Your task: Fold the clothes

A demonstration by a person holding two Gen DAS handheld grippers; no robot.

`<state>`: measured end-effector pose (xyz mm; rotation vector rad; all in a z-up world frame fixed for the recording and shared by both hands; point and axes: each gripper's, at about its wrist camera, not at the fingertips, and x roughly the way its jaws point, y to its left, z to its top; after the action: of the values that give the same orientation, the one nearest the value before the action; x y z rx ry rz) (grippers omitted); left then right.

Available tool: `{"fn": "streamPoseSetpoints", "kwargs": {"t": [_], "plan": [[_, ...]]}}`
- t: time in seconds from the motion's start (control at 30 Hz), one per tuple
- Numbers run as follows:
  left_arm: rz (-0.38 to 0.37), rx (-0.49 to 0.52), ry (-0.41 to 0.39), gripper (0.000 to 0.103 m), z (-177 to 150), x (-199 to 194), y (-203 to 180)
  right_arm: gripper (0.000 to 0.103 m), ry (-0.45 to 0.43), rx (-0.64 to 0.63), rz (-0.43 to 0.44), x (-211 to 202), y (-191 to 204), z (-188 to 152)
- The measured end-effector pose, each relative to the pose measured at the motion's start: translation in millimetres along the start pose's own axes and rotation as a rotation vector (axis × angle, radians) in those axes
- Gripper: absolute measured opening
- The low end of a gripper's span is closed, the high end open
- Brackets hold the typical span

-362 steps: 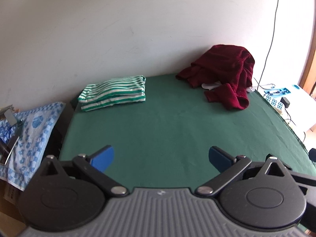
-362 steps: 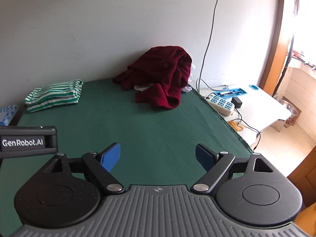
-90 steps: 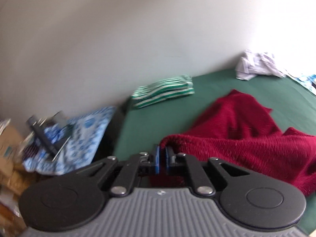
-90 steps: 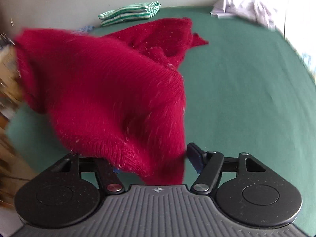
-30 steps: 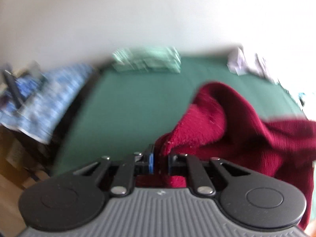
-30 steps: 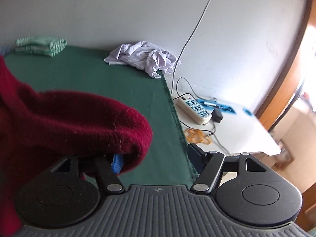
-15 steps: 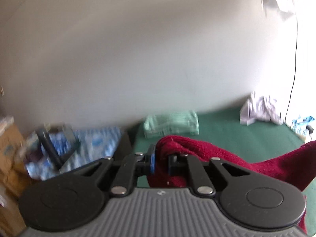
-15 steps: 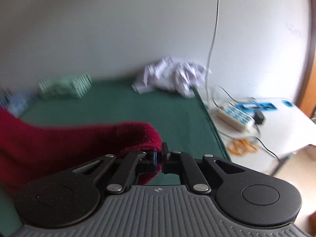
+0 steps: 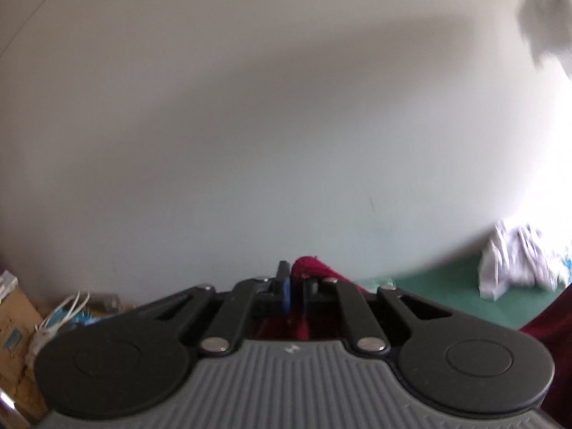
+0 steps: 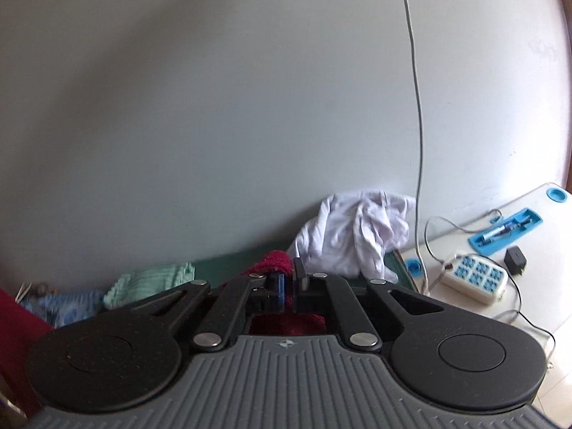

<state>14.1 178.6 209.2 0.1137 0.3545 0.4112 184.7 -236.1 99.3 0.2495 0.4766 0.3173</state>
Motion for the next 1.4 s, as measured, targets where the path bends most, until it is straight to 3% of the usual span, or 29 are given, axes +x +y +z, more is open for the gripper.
{"fn": "streamPoseSetpoints", "kwargs": {"t": [0.13, 0.23, 0.3, 0.43, 0.57, 0.73, 0.87, 1.0, 1.03, 1.1, 1.2, 1.3, 1.37, 1.4], "plan": [[0.030, -0.017, -0.127, 0.008, 43, -12, 13, 0.003, -0.163, 0.053, 0.017, -18, 12, 46], [0.038, -0.038, -0.199, 0.008, 51, -37, 27, 0.003, -0.257, 0.081, 0.046, -52, 13, 69], [0.051, -0.052, -0.237, 0.008, 48, -55, 35, 0.003, -0.300, 0.071, 0.056, -75, 11, 73], [0.023, -0.079, -0.219, 0.008, 13, -85, 39, 0.003, -0.337, 0.038, 0.064, -120, 4, 57], [-0.008, -0.022, -0.091, 0.008, -61, -94, 17, 0.003, -0.220, -0.065, 0.011, -128, -5, -7], [-0.035, 0.006, 0.174, 0.009, -166, -90, -12, 0.003, 0.002, -0.116, -0.037, -124, -28, -109], [-0.022, 0.099, 0.396, 0.010, -255, -92, -34, 0.003, 0.187, -0.252, -0.113, -120, -40, -183], [-0.019, 0.204, 0.532, 0.019, -305, -101, -39, 0.004, 0.388, -0.385, -0.160, -110, -53, -243], [-0.011, 0.237, 0.547, 0.020, -315, -106, -38, 0.004, 0.433, -0.448, -0.172, -105, -51, -252], [0.001, 0.312, 0.557, 0.031, -331, -116, -39, 0.004, 0.480, -0.611, -0.216, -113, -46, -269], [-0.006, 0.437, 0.564, 0.048, -348, -139, -37, 0.009, 0.455, -0.814, -0.254, -138, -43, -278], [-0.004, 0.563, 0.541, 0.050, -351, -161, -41, 0.013, 0.453, -0.823, -0.174, -164, -43, -275], [-0.019, 0.592, 0.499, 0.050, -342, -175, -47, 0.019, 0.455, -0.775, -0.057, -177, -37, -274], [-0.027, 0.596, 0.470, 0.056, -336, -180, -51, 0.033, 0.458, -0.740, -0.008, -178, -32, -277]]}}
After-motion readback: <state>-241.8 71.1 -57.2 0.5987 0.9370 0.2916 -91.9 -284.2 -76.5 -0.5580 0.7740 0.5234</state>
